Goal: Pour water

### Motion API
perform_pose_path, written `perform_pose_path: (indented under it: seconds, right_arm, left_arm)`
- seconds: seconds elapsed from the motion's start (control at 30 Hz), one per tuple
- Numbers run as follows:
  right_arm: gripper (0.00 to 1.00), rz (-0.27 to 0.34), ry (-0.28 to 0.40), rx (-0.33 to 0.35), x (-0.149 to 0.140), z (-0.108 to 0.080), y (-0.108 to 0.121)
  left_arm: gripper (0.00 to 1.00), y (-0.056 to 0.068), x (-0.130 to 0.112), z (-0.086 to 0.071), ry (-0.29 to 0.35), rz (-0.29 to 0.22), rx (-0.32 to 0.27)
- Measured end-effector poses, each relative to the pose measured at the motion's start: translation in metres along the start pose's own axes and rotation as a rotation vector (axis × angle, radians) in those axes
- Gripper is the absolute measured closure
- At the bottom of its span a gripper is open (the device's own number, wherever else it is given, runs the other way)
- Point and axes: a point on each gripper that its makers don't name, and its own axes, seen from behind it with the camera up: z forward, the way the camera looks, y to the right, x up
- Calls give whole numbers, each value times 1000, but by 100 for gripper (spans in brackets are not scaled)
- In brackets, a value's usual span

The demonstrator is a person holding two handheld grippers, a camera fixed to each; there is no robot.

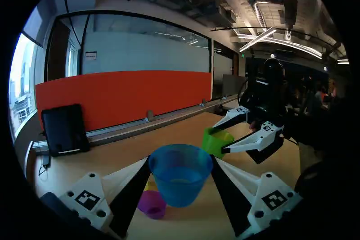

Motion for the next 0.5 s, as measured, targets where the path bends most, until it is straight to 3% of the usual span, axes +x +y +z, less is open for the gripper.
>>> perform_pose_path:
  seconds: [0.5]
  right_arm:
    - [5, -18, 114, -19, 38, -8, -7]
  left_arm:
    - [11, -3, 10, 2, 30, -10, 0]
